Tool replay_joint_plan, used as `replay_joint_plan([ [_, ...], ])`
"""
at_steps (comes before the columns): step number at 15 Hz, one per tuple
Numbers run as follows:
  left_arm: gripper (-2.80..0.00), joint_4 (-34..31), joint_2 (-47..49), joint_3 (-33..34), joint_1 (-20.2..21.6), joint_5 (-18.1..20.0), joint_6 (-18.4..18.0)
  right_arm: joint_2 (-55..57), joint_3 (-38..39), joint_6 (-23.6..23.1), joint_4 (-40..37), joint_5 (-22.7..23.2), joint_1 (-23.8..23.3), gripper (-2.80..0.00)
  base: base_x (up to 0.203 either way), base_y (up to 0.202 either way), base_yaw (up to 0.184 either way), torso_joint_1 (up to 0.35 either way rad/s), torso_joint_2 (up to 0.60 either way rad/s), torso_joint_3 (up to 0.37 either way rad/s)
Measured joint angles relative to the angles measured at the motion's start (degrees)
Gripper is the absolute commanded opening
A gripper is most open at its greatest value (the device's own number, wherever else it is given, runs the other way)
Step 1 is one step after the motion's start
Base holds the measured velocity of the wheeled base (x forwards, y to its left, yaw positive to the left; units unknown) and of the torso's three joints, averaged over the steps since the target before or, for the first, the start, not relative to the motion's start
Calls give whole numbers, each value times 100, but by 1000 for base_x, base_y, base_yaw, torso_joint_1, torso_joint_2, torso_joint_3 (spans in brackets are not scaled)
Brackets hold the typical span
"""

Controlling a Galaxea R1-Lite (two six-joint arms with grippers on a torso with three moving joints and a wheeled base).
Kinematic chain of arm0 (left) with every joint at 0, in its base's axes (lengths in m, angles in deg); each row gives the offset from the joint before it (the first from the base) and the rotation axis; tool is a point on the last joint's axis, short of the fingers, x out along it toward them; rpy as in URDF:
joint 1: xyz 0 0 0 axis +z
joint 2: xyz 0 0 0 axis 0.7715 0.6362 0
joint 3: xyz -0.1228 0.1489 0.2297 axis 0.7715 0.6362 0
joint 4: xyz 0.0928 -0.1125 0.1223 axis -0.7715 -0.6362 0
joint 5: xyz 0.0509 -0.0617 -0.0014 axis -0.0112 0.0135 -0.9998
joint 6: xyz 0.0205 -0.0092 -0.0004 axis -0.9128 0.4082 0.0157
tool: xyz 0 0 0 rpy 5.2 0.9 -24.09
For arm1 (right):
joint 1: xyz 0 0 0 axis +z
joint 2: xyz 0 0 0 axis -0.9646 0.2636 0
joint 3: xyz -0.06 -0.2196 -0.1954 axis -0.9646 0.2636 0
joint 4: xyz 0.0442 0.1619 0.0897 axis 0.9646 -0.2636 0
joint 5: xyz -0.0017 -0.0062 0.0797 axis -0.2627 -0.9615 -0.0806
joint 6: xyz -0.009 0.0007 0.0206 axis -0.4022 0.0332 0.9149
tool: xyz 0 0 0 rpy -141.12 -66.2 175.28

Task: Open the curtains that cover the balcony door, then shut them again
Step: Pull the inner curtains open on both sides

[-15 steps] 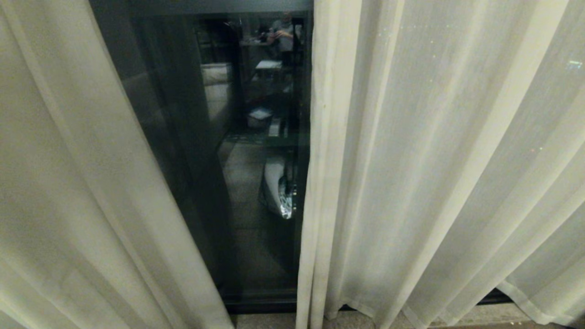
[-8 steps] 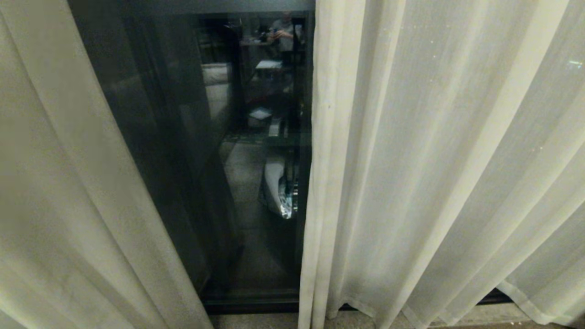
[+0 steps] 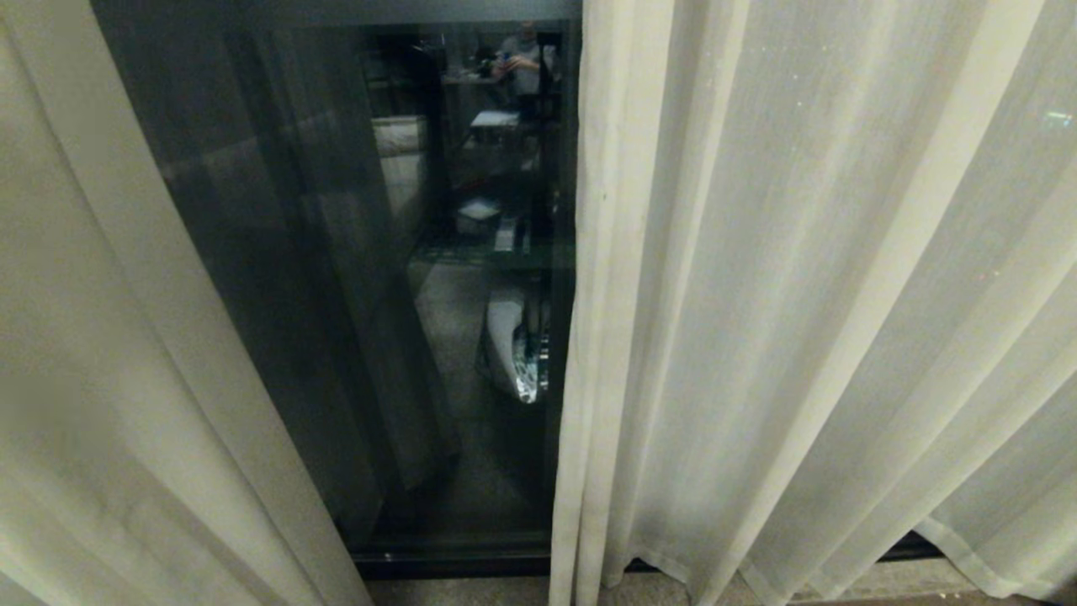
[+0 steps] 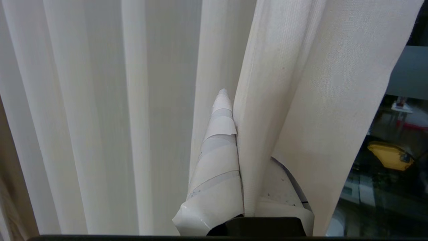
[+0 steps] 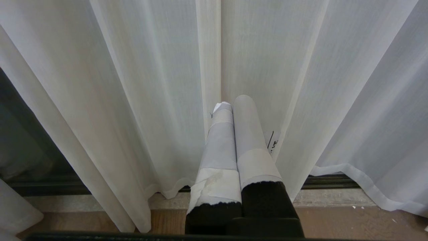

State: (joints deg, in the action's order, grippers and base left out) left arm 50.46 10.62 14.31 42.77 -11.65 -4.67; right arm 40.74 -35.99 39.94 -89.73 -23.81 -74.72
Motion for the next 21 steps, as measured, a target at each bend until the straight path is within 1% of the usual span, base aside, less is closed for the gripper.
replay_joint_plan([
  [8, -280, 1, 243, -101, -2, 330, -2, 0, 0, -1, 0, 0, 0, -280, 0, 0, 0, 0, 0, 0],
  [15, -280, 27, 644, -396, -7, 334, 0, 0, 0, 1, -2, 0, 0, -280, 0, 0, 0, 0, 0, 0],
  [17, -280, 45, 705, -399, -11, 336, -3, 0, 0, 1, -5, -2, 2, -280, 3, 92, 5, 0, 3, -2],
  [21, -280, 73, 746, -393, -5, 331, 7, 0, 0, -1, 2, 0, -6, -280, 0, 186, 3, 3, 0, 3],
])
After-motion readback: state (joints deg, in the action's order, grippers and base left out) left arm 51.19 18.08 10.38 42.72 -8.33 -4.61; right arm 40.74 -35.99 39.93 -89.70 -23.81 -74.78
